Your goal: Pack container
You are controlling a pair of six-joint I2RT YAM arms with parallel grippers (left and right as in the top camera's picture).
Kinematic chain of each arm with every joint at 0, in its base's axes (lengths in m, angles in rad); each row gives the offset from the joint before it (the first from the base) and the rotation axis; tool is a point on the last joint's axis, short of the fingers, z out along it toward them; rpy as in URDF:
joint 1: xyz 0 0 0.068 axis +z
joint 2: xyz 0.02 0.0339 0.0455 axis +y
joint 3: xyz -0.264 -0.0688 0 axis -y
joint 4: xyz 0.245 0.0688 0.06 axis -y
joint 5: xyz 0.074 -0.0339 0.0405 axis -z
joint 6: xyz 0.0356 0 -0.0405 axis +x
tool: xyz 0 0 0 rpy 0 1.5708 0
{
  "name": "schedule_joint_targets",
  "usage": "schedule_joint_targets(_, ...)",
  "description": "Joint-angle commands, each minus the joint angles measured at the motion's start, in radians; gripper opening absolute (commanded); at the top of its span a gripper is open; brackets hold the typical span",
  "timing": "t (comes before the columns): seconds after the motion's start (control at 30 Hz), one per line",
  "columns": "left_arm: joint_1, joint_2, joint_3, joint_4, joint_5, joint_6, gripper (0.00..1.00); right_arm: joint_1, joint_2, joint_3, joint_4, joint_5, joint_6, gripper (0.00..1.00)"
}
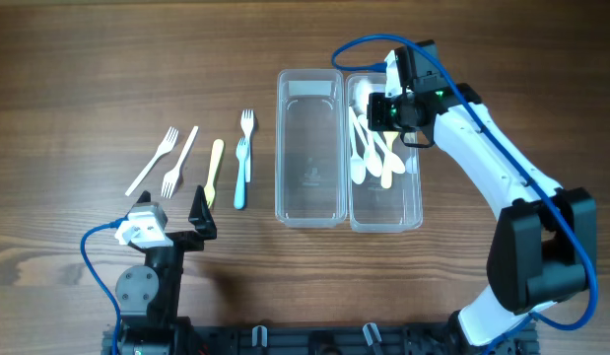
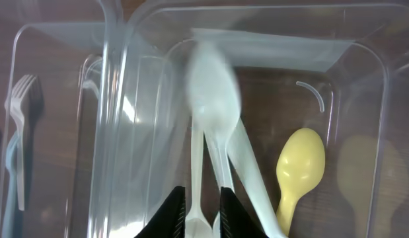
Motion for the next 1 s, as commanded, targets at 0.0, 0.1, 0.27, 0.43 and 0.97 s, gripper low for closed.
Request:
schedule_joint_targets(0.0,-0.004,-0.001,0.007,-0.018,-0.005,-0.016,1.0,0.002,-0.006,0.002,0.0,-0.01,0.005,0.16)
schedule_joint_targets(0.1,-0.004,-0.001,0.007,-0.018,-0.006,-0.016,1.0,0.002,-0.006,0.002,-0.001,-0.013,0.005,0.23)
schedule_joint_targets(0.27,-0.004,-0.001,0.007,-0.018,-0.006,-0.016,1.0,-0.009,-0.069,0.042,-0.002,0.05,-0.001,0.45)
schedule_joint_targets(0.43,-0.004,-0.001,0.007,-0.018,-0.006,-0.016,1.0,-0.064,-0.208,0.064,-0.006,0.277,0.054,1.0)
schedule_joint_targets(0.97,-0.004,-0.001,0.007,-0.018,-0.006,-0.016,1.0,-0.288,-0.309,0.063,-0.047,0.486,-0.106,1.0)
